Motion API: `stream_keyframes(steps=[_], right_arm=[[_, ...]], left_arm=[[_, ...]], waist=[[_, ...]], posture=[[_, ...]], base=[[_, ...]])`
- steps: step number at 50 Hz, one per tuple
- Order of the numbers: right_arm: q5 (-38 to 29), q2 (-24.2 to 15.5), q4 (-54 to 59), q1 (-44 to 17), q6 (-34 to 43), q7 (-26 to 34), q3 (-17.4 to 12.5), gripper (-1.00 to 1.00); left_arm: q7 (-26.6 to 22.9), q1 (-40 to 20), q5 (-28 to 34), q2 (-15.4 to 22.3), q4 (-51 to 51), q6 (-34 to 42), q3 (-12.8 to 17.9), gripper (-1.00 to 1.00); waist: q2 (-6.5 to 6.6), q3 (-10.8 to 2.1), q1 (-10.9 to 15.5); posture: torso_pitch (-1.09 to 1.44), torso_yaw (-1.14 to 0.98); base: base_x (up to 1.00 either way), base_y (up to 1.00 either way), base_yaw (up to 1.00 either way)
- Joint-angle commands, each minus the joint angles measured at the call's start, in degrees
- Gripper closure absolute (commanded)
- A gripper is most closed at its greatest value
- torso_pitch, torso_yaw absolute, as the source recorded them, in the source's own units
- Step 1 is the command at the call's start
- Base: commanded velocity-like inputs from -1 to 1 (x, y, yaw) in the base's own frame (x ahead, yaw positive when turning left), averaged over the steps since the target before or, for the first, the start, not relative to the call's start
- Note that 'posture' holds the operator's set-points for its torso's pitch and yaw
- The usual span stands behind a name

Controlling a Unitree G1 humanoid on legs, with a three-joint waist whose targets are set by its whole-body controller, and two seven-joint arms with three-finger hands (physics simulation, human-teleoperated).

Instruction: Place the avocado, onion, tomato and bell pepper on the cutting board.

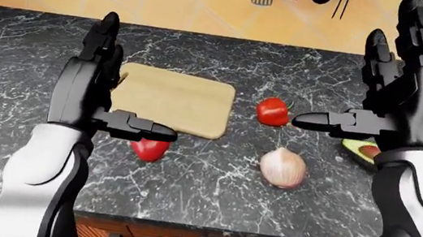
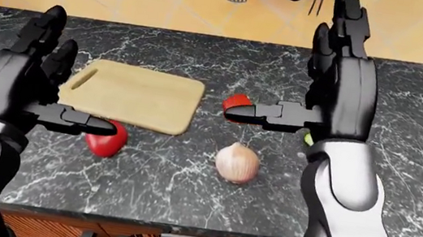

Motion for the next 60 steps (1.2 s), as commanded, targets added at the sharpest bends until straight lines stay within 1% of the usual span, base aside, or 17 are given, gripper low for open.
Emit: stream_keyframes(steps=[1,3,7,8,10,15,24,30,36,45,48,50,51,52,54,59,60], right_arm=[[0.1,-0.7,-1.7,-0.8,-1.0,0.1,-0.6,-1.00],[0.1,-0.7,-2.1,0.1,-1.0,0.2,-0.8,-1.00],[-1.0,-0.6,-1.9,1.2,-1.7,0.7,-0.2,-1.00],[-1.0,-0.6,-1.7,0.9,-1.6,0.9,-0.4,-1.00],[-1.5,-0.3,-1.0,0.8,-2.2,1.0,0.0,-1.00],[-2.5,0.1,0.5,0.5,-3.3,1.6,0.8,-1.00],[-4.5,0.9,1.1,0.7,-4.0,2.7,1.7,-1.00],[-5.3,1.4,1.2,0.7,-4.1,3.1,2.0,-1.00],[-5.7,1.7,1.2,0.7,-4.0,3.4,2.1,-1.00],[-5.3,1.7,0.3,0.7,-3.2,3.4,1.7,-1.00],[-5.3,1.2,0.2,0.3,-2.6,3.5,1.6,-1.00],[-5.1,1.2,0.0,0.0,-2.2,3.4,1.5,-1.00],[-5.0,1.1,-0.1,-0.2,-2.0,3.4,1.5,-1.00],[-5.1,1.1,0.2,-0.3,-2.1,3.4,1.5,-1.00],[-5.2,1.1,0.6,-0.4,-2.5,3.3,1.7,-1.00],[-5.3,1.2,1.2,-0.8,-2.7,3.2,1.8,-1.00],[-5.4,1.1,1.2,-0.5,-2.9,3.3,1.9,-1.00]], left_arm=[[-0.4,-0.9,1.0,0.2,-1.1,-2.7,0.0,-1.00],[-0.9,-0.5,1.5,-0.1,-0.3,-3.7,0.0,-1.00],[-2.0,0.7,2.7,-0.2,0.1,-5.1,0.1,-1.00],[-2.5,1.6,4.4,0.9,0.6,-5.9,-0.9,-1.00],[-3.4,2.0,5.2,0.1,0.7,-6.3,-0.6,-1.00],[-5.8,3.5,7.1,-0.6,-0.6,-6.0,-0.6,-1.00],[-9.5,9.6,11.7,-1.4,-2.9,-7.9,-1.2,-1.00],[-11.9,11.8,15.0,-2.6,-2.8,-9.4,-1.4,-1.00],[-13.1,13.1,17.8,-3.1,-1.4,-11.6,-1.8,-1.00],[-14.6,15.1,19.9,-4.5,-1.2,-13.3,-1.6,-1.00],[-14.9,15.9,20.5,-5.0,-1.2,-13.9,-1.6,-0.93],[-15.0,16.1,20.9,-5.2,-0.6,-14.5,-2.1,-0.73],[-15.1,15.9,21.0,-5.3,-0.6,-14.4,-2.2,-0.76],[-15.1,15.9,21.2,-5.3,-0.2,-14.7,-2.3,-0.69],[-15.2,15.9,21.3,-5.4,0.0,-14.7,-2.3,-0.68],[-15.5,16.3,21.6,-5.7,0.1,-15.1,-2.5,-0.53],[-15.5,16.5,21.7,-5.8,0.1,-15.2,-2.3,-0.40]], waist=[[0.03,-1.12,0.0],[0.00,-1.14,0.0],[-0.01,-1.23,0.0],[0.01,-1.28,0.0],[0.07,-1.32,-0.1],[0.14,-1.40,-0.1],[0.20,-1.59,-0.1],[0.21,-1.74,0.0],[0.14,-1.84,0.0],[0.10,-1.95,0.0],[0.07,-1.99,0.1],[0.07,-1.97,0.1],[0.07,-1.96,0.1],[0.06,-1.97,0.1],[0.05,-1.96,0.1],[0.02,-2.01,0.1],[0.02,-2.00,0.1]], posture=[[0.00,0.00],[0.00,0.00],[0.00,0.00],[0.00,0.00],[0.00,0.00],[0.00,0.00],[0.00,0.00],[0.00,0.00],[0.00,0.00],[0.00,0.00],[0.00,0.00],[0.00,0.00],[0.00,0.00],[0.00,0.00],[0.00,0.00],[0.00,0.00],[0.00,0.00]], base=[[0.00,0.00,0.00],[0.00,0.00,0.00],[0.00,0.00,0.00],[0.00,0.00,0.00],[0.00,0.00,0.00],[0.00,0.00,0.00],[0.00,0.00,0.00],[0.00,0.00,0.00],[0.00,0.00,0.00],[0.00,0.00,0.00],[0.00,0.00,0.00],[0.00,0.00,0.00],[0.00,0.00,0.00],[0.00,0.00,0.00],[0.00,0.00,0.00],[0.00,0.00,0.00],[0.00,0.00,0.00]])
